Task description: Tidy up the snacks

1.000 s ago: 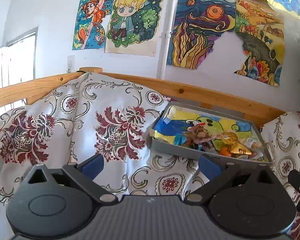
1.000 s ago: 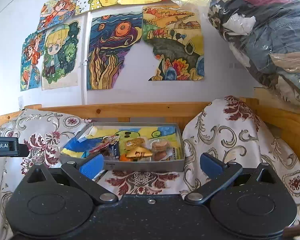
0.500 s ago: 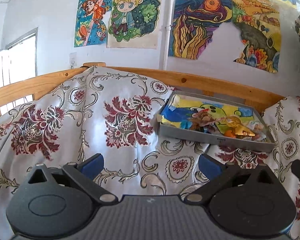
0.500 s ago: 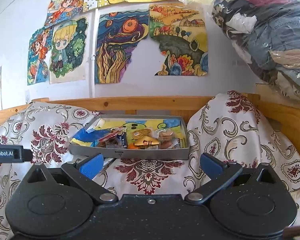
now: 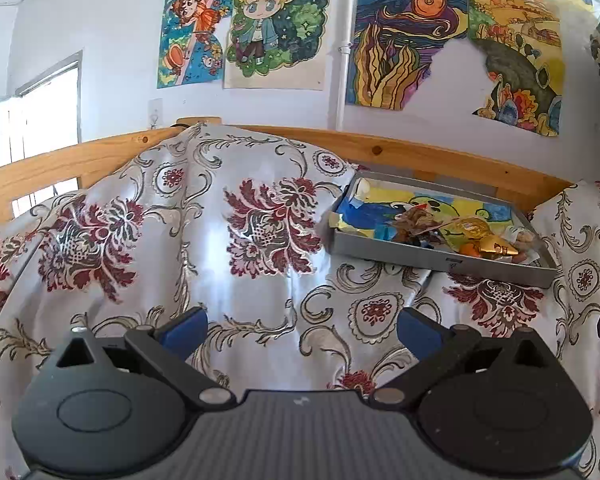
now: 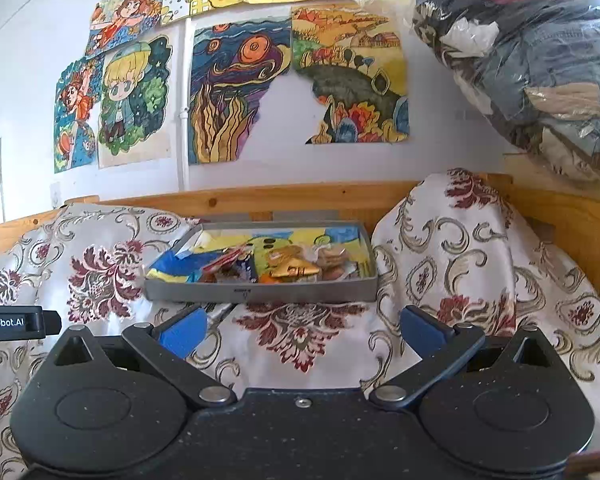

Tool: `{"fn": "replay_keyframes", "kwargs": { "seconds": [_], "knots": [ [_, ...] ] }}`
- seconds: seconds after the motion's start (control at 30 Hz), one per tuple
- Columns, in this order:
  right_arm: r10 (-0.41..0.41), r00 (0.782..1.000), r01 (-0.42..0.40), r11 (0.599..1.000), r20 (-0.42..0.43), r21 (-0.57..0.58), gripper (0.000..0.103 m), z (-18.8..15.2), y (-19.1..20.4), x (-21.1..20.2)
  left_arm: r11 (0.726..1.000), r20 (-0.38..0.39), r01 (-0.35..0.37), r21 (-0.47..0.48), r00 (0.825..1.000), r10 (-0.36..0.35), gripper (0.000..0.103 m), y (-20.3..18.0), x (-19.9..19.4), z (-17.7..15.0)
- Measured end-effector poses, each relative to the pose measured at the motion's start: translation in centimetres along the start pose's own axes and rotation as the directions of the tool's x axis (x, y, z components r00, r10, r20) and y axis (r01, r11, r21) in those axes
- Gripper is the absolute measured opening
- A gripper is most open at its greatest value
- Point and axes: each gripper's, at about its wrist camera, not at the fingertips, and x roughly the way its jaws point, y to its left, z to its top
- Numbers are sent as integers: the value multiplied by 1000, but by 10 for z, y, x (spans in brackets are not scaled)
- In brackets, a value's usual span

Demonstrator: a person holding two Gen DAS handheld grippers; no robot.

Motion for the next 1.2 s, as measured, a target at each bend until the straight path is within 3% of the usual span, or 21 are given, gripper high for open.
{"fn": "replay_keyframes", "kwargs": {
  "seconds": [0.8, 1.2],
  "knots": [
    [14, 1000, -15, 999, -21, -46, 102, -23, 27, -18, 999, -24, 4, -34, 1000, -5, 102, 29, -7, -21],
    [5, 1000, -6, 999, -22, -35, 102, -30, 36, -13, 998, 55, 58, 0, 997, -58, 102, 34, -7, -30]
  ]
}}
